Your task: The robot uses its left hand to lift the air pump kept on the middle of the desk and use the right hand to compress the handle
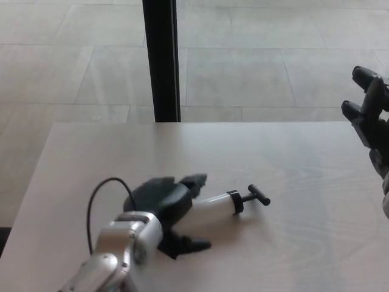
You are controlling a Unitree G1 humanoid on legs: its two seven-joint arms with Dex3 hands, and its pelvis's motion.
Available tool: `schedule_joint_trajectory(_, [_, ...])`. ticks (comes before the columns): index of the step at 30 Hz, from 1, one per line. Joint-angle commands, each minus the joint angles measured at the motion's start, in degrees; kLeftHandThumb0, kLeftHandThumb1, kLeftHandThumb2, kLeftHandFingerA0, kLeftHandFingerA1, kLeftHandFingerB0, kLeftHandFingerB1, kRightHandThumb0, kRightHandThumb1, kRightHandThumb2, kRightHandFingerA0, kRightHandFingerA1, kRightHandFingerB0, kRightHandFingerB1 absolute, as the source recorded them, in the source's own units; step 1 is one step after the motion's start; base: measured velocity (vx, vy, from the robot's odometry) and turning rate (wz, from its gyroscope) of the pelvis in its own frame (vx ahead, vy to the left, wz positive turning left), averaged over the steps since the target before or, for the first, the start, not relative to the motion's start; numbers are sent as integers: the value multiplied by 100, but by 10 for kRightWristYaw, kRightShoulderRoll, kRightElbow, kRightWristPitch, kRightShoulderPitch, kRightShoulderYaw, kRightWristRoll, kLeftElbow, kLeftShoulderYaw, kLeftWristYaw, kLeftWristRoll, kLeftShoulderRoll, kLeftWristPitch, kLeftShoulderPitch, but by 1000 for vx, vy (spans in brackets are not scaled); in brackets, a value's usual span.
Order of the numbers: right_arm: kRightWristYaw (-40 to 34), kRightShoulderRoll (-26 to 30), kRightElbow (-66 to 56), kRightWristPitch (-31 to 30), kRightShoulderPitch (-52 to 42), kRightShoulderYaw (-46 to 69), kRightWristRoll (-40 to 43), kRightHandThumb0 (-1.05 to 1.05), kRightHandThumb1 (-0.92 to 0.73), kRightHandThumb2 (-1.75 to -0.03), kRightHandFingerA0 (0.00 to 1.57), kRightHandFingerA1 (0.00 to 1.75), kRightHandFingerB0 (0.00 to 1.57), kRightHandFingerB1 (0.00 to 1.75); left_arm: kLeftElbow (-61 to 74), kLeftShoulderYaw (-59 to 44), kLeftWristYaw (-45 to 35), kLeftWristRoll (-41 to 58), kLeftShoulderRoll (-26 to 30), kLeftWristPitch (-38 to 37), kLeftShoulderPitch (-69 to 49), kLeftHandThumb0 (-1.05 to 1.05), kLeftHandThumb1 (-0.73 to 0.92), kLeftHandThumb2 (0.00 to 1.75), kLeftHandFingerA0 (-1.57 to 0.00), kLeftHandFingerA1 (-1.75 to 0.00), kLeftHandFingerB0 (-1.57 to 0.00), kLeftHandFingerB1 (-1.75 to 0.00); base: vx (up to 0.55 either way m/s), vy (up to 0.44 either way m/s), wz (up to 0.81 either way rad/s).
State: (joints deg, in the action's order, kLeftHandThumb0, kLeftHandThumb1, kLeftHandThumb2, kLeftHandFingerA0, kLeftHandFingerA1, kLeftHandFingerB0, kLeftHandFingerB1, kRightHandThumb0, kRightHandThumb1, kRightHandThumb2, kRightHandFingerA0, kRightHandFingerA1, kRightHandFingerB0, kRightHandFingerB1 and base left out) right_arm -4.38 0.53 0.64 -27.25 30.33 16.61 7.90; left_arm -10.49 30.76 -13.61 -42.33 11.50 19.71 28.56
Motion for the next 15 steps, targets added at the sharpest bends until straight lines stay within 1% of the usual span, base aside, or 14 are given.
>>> schedule_joint_trajectory(1, [13, 35, 9, 1, -20, 18, 14, -84, -92, -76, 22, 48, 34, 39, 79, -119, 34, 85, 54, -95, -27, -99, 64, 104, -1, -11, -15, -6, 0, 0, 0])
schedule_joint_trajectory(2, [17, 43, 11, 5, -24, 24, 18, -85, -92, -76, 22, 50, 34, 40, 84, -158, 56, 109, 53, -115, -36, -102, 65, 103, 0, -10, -16, -1, 0, 0, 0])
schedule_joint_trajectory(3, [20, 46, 7, 1, -29, 31, 24, -85, -92, -76, 20, 53, 33, 40, 100, -203, 54, 148, 47, -122, -46, -98, 60, 104, 0, -17, -1, -1, 0, 0, 0])
schedule_joint_trajectory(4, [23, 47, 7, -1, -32, 37, 30, -87, -92, -74, 20, 54, 33, 39, 109, -256, 41, 209, 35, -139, -57, -97, 59, 99, 0, -20, -5, 0, 0, 0, 0])
schedule_joint_trajectory(5, [26, 51, 8, -3, -34, 40, 33, -87, -92, -76, 20, 53, 31, 38, 122, -317, 2, 288, 14, -113, -58, -93, 58, 84, 0, 0, 0, -1, 0, 0, 0])
schedule_joint_trajectory(6, [29, 57, 7, -5, -37, 44, 34, -87, -92, -76, 20, 53, 31, 38, 138, -386, -48, 377, -10, -64, -57, -93, 58, 84, 0, 0, 0, -1, 0, 0, 0])
schedule_joint_trajectory(7, [33, 62, 6, -6, -40, 46, 34, -89, -92, -80, 18, 52, 31, 40, 137, -424, -77, 425, -11, -46, -53, -94, 77, 64, 0, 0, 0, 0, 0, 0, 0])
schedule_joint_trajectory(8, [41, 72, 1, -8, -47, 51, 36, -87, -92, -80, 18, 52, 30, 39, 133, -485, -92, 486, -19, -13, -47, -95, 65, 89, 0, 0, 0, -1, 0, 0, 0])
schedule_joint_trajectory(9, [42, 73, 0, -8, -47, 51, 36, -87, -92, -80, 18, 52, 30, 39, 132, -491, -94, 490, -20, -9, -46, -95, 65, 89, 0, 0, 0, -1, 0, 0, 0])
schedule_joint_trajectory(11, [48, 81, -2, -8, -58, 57, 34, -85, -91, -78, 20, 50, 32, 38, 119, -546, -101, 545, -27, 1, -49, -89, 61, 88, 0, 0, 0, -1, 0, 0, 0])
schedule_joint_trajectory(12, [63, 100, 0, -4, -68, 72, 40, -89, -92, -79, 20, 49, 33, 39, 77, -630, -108, 611, -12, 28, -39, -84, 59, 86, 0, 0, 0, -2, 0, 0, 0])
schedule_joint_trajectory(13, [72, 109, -2, -1, -80, 84, 45, -88, -92, -80, 21, 49, 34, 40, 43, -680, -115, 648, -1, 32, -39, -76, 83, 64, 0, 0, 0, 0, 0, 0, 0])
schedule_joint_trajectory(14, [78, 114, -3, 0, -86, 91, 49, -86, -92, -77, 20, 50, 30, 39, 28, -704, -118, 665, 5, 41, -37, -94, 67, 98, 0, -14, 0, 0, 0, 0, 0])
schedule_joint_trajectory(15, [90, 124, -4, 4, -97, 105, 55, -91, -92, -82, 20, 49, 29, 40, 4, -743, -123, 684, 20, 54, -39, -78, 70, 86, 0, 0, 0, -10, 0, 0, 0])
